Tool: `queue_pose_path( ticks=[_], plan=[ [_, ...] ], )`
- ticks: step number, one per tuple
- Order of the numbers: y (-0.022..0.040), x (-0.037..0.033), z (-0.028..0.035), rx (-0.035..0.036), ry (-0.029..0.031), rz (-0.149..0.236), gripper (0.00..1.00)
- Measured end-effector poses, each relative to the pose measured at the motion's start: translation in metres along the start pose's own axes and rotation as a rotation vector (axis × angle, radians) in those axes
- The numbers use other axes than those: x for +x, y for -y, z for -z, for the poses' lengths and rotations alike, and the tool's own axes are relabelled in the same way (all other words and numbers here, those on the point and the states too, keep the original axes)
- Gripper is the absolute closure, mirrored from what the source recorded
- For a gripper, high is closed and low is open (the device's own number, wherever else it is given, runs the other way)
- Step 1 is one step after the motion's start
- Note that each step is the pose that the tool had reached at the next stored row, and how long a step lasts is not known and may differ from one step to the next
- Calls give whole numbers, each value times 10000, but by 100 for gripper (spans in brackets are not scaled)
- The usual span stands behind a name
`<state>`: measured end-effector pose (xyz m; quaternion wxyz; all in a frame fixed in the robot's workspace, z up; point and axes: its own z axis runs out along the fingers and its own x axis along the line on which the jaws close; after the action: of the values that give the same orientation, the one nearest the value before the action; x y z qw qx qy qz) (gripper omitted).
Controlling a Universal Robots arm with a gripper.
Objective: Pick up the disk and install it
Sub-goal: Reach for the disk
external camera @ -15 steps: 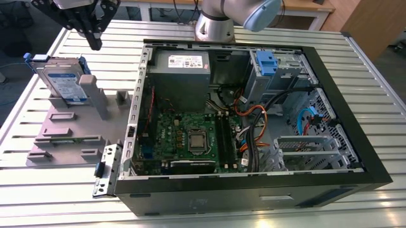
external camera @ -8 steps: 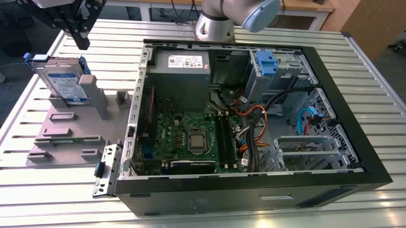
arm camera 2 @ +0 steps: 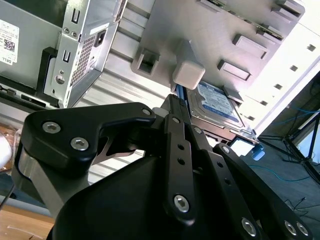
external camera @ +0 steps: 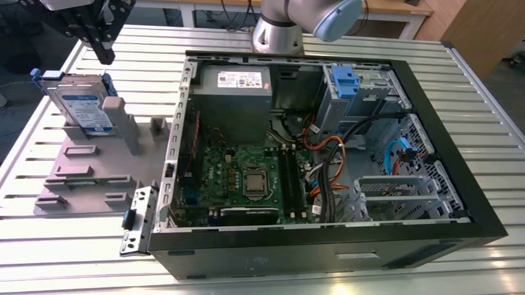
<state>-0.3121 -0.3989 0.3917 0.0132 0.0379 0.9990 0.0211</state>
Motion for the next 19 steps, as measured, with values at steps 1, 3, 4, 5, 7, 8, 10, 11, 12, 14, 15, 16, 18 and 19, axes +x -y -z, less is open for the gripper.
queue_pose_path(
  ticks=[1,3,4,5,7,8,10,11,12,14,15,16,18,19],
  plan=[
    [1,6,0,0,0,1,89],
    [1,9,0,0,0,0,89],
    [1,11,0,0,0,0,89],
    [1,13,0,0,0,1,89],
    [2,25,0,-1,1,0,89],
    [2,27,0,-1,1,0,89],
    [2,31,0,0,0,0,89],
    [2,33,1,0,0,0,89],
    [3,35,1,0,0,0,89],
    [3,38,1,0,1,1,89],
    [3,40,1,-1,1,0,89],
    [3,43,1,-1,0,0,89],
    [4,53,1,0,0,0,89],
    [5,64,1,0,0,0,89]
  ],
)
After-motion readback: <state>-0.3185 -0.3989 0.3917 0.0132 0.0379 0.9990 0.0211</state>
